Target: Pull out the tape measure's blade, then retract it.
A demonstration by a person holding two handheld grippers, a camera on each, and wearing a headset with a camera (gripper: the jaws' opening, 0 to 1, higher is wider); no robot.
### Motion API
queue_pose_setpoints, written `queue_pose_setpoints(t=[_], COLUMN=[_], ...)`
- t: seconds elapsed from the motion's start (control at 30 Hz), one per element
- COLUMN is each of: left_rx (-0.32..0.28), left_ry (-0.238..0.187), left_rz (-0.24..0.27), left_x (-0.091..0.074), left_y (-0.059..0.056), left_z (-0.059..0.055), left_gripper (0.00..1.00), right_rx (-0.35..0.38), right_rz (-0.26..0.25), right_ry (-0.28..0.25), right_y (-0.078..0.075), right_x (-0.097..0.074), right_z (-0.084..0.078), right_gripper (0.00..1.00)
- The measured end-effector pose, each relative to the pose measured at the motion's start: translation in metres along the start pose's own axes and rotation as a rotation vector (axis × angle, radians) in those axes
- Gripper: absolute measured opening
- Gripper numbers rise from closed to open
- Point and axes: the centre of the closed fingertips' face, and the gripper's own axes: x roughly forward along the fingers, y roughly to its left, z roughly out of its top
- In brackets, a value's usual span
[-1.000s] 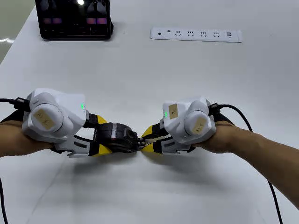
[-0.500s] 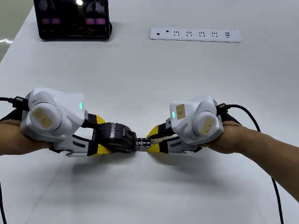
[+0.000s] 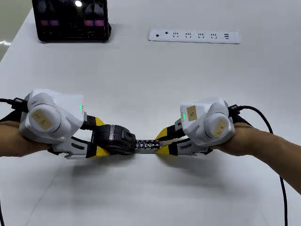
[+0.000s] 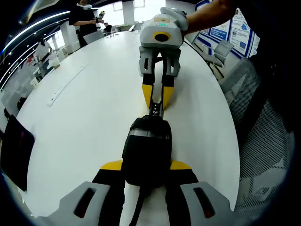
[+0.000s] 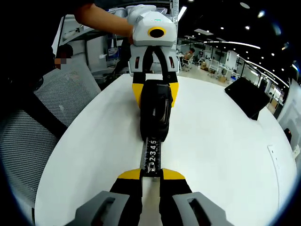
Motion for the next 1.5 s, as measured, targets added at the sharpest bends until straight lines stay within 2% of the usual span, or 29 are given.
queue_pose_setpoints(t=[0.5, 1.5], left_rx=[0.01, 0.026], left_ry=[0.01, 0.035], left_rz=[-0.004, -0.006], left_x=[0.0, 0.001], left_y=[-0.001, -0.002], left_z=[0.0, -0.001], left_gripper=[0.27, 0.27], right_rx=[0.011, 0.048], right_rz=[-0.006, -0.028], right_ry=[0.015, 0.058], right_y=[0.004, 0.014], right_x=[-0.02, -0.068], right_z=[-0.017, -0.061], right_gripper=[0.1, 0.1])
